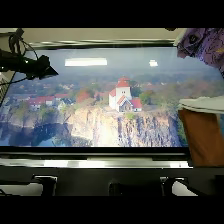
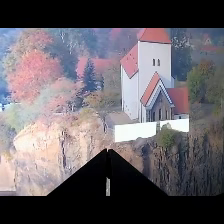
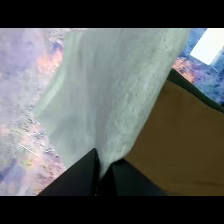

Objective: Fold the clothes and pants, and hang the long-sleeved shirts on hangers.

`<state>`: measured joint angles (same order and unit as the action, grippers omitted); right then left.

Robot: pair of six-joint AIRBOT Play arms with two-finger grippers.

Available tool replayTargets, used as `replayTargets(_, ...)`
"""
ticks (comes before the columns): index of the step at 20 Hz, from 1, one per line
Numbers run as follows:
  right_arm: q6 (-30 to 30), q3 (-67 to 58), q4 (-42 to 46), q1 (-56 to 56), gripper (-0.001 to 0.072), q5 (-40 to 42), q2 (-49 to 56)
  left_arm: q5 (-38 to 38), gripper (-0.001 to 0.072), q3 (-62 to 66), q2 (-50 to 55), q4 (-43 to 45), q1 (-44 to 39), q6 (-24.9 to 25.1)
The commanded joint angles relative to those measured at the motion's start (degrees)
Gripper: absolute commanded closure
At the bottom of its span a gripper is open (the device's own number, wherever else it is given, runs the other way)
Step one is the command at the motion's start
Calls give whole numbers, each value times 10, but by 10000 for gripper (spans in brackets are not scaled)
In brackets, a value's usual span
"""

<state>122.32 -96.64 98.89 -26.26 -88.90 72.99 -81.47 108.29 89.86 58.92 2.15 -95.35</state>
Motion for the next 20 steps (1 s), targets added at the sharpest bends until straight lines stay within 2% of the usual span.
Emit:
replayTargets(1, -16, 119, 67, 0, 682, -11, -48, -2, 688, 0, 0, 0, 0, 0)
replayTargets(6, 28, 352, 105, 0, 681, 30, -145, -2, 688, 0, 0, 0, 0, 0)
replayTargets(9, 36, 438, 132, 0, 680, 36, -179, -2, 688, 0, 0, 0, 0, 0)
replayTargets(14, 56, 506, 166, 0, 680, 36, -196, -2, 688, 0, 0, 0, 0, 0)
replayTargets(20, 65, 518, 198, 0, 679, 48, -196, -2, 688, 0, 0, 0, 0, 0)
